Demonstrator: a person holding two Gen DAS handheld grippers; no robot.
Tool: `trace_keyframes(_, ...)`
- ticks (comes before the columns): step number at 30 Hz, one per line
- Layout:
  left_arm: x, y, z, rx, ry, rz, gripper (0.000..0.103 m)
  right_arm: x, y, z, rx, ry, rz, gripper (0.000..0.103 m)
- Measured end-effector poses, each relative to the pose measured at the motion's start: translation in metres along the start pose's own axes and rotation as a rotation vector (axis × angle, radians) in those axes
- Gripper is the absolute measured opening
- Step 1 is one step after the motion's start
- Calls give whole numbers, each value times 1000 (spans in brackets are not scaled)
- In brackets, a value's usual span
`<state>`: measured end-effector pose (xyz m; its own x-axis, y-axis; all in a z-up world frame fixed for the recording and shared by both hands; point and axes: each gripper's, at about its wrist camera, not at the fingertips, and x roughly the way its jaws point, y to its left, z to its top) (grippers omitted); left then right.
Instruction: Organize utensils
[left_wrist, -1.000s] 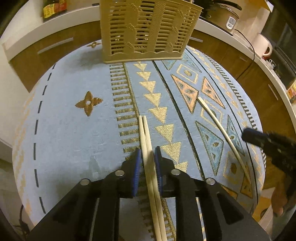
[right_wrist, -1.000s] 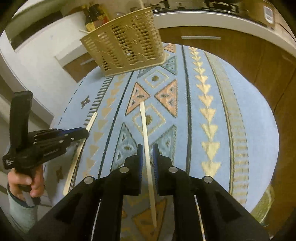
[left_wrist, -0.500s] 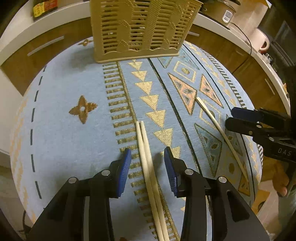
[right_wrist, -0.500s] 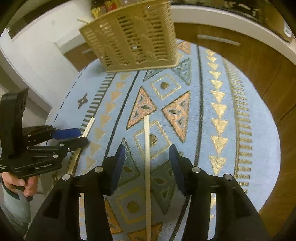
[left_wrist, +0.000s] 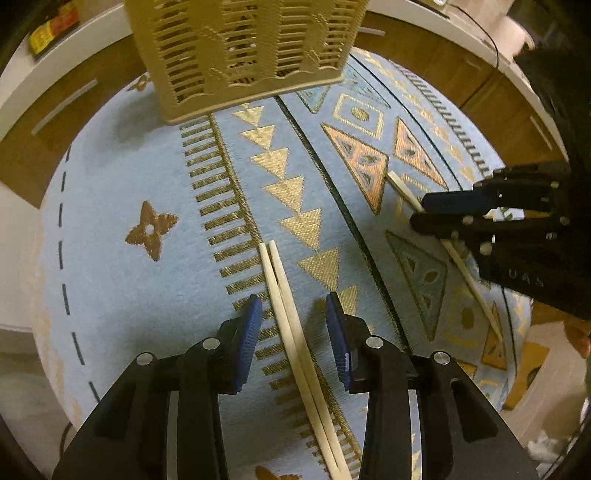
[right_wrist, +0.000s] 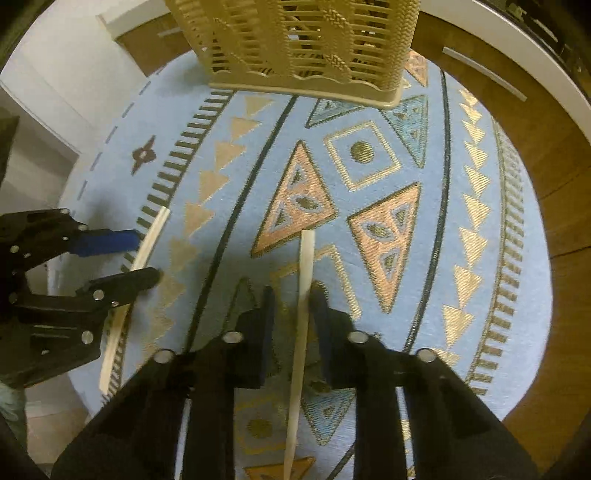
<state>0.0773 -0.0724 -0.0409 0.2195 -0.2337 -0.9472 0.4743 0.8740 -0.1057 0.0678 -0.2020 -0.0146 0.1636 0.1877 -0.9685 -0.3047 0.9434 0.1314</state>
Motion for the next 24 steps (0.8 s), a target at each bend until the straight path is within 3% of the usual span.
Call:
trace_keyframes(3, 2, -7, 1, 27, 5, 36, 32, 3, 1, 3, -1, 9, 3, 5)
trace_keyframes(6, 4, -17, 0, 52, -3, 106, 24, 1, 1, 2, -9, 2, -3, 5)
trace_keyframes(8, 3, -23, -3, 52, -17, 119, 20, 1, 0, 1, -1, 0, 15, 4)
trace_keyframes(9, 3, -25, -4, 51, -24, 114, 12, 1, -1, 1, 6, -4, 29, 4)
trace_keyframes(11, 2, -26, -4, 39, -37, 121, 11, -3, -2, -2, 12, -14, 40, 4)
trace_keyframes(16, -7, -25, -12, 17, -109, 44, 10, -27, -5, -13, 10, -90, 86, 4)
trace_keyframes(24, -62, -17, -27, 2, -350, -39, 10, -73, -13, -37, 17, -272, 190, 4)
